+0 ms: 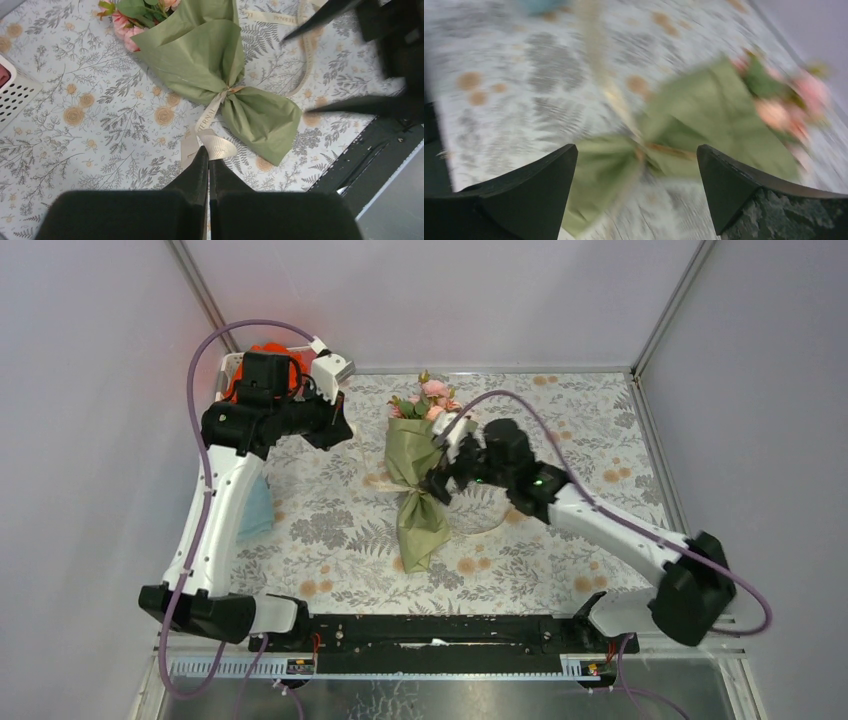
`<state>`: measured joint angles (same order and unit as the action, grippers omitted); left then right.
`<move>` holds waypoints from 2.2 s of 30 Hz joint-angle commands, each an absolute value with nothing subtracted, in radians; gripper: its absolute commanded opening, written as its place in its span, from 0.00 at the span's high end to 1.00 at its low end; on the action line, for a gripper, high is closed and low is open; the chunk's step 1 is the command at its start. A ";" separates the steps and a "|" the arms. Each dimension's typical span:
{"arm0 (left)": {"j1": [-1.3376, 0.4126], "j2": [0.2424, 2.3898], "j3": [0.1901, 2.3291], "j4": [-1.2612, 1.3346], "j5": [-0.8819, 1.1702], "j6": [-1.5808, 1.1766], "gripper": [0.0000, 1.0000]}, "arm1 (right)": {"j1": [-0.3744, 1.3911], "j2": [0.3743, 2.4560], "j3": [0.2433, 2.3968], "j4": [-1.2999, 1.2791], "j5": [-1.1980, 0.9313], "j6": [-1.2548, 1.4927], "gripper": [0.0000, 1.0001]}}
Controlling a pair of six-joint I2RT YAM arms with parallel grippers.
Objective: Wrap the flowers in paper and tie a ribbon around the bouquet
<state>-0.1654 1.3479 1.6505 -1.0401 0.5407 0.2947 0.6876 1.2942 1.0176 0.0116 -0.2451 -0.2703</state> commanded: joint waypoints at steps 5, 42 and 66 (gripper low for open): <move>-0.164 1.260 1.720 -1.137 0.546 0.255 1.00 | 0.778 1.702 1.233 0.321 -0.663 -0.376 0.11; -0.134 1.016 1.175 -1.125 0.322 0.505 0.03 | 0.741 1.767 1.126 0.516 -0.435 -0.119 1.00; -0.252 1.188 0.560 0.414 0.571 0.033 0.24 | 0.738 1.772 1.050 0.700 -0.399 0.234 1.00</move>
<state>-0.2344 1.1633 0.6594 -0.1001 0.6121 0.2684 0.7391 1.7847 1.0500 0.5888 -0.4919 0.0875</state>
